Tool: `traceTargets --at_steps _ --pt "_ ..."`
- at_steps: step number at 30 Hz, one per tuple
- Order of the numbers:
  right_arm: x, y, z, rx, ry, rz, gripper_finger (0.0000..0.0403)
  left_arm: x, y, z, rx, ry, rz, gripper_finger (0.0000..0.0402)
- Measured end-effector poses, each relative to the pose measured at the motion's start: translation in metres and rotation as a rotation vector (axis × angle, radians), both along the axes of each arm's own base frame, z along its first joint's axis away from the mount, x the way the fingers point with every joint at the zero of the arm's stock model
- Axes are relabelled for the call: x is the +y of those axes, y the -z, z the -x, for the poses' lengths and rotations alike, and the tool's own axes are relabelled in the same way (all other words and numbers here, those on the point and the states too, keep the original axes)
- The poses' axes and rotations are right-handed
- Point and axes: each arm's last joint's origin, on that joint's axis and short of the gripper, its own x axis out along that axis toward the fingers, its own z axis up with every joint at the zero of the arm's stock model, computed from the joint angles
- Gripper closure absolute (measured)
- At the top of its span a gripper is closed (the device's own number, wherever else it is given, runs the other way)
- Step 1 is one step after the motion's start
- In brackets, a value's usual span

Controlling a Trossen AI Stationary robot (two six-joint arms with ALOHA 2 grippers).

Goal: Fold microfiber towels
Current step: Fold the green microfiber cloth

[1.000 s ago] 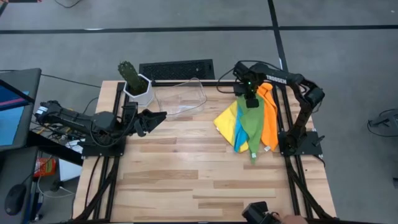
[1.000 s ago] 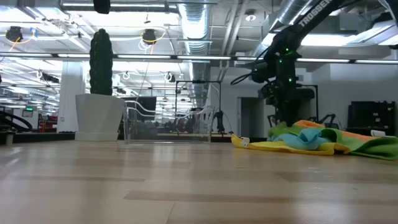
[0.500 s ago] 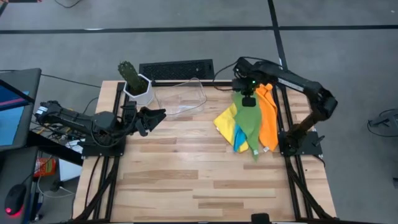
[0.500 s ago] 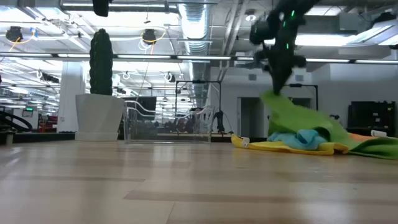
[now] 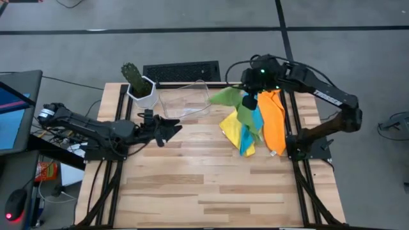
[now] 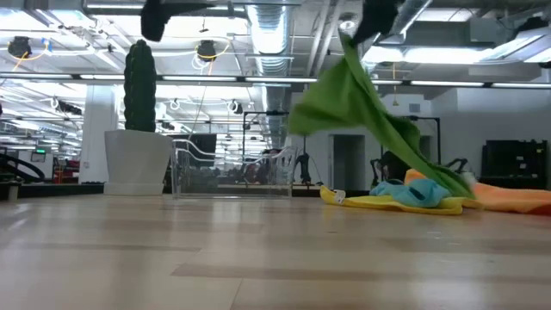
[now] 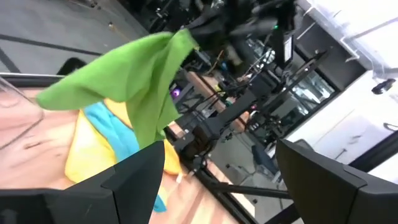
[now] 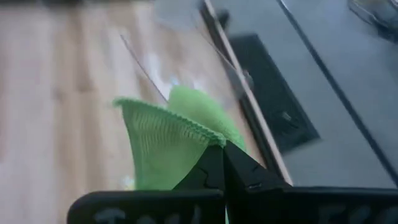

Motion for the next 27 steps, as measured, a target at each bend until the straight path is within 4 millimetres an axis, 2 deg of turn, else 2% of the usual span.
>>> traceTargets --at_steps 4,7,10,12,15,16,19,20,23,24,27 --pt "0.020 -0.016 -0.001 -0.065 -0.078 -0.021 0.0392 0.002 0.004 -0.008 0.003 0.023 0.006 0.0102" --pt "0.029 -0.026 -0.002 -0.114 0.040 -0.023 0.0392 0.005 0.004 -0.010 -0.004 0.029 0.009 0.0102" --pt "0.044 -0.040 -0.005 -0.173 -0.086 -0.065 0.0392 0.007 0.004 -0.011 -0.006 0.041 0.009 0.0102" --pt "0.051 -0.047 -0.004 -0.185 -0.115 -0.024 0.0392 0.007 0.004 -0.011 -0.008 0.052 0.008 0.0102" --pt "0.050 -0.053 -0.001 -0.185 0.152 0.097 0.0392 0.007 0.004 -0.011 -0.011 0.059 0.010 0.0102" --pt "0.049 -0.054 -0.002 -0.182 0.163 0.098 0.0392 0.007 0.004 -0.011 -0.013 0.060 0.018 0.0102" --pt "0.055 -0.058 -0.003 -0.183 -0.068 0.013 0.0392 0.006 0.004 -0.011 -0.017 0.066 0.033 0.0102" --pt "0.057 -0.062 -0.004 -0.206 -0.078 0.023 0.0392 0.006 0.004 -0.011 -0.019 0.071 0.037 0.0102" --pt "0.052 -0.062 -0.005 -0.202 0.146 0.097 0.0392 0.006 0.004 -0.011 -0.019 0.080 0.038 0.0102" --pt "0.049 -0.062 -0.007 -0.193 0.163 0.105 0.0391 0.006 0.004 -0.011 -0.018 0.082 0.037 0.0102" --pt "0.050 -0.064 -0.012 -0.201 0.049 0.059 0.0391 0.006 0.007 -0.012 0.004 0.075 0.025 0.0102"
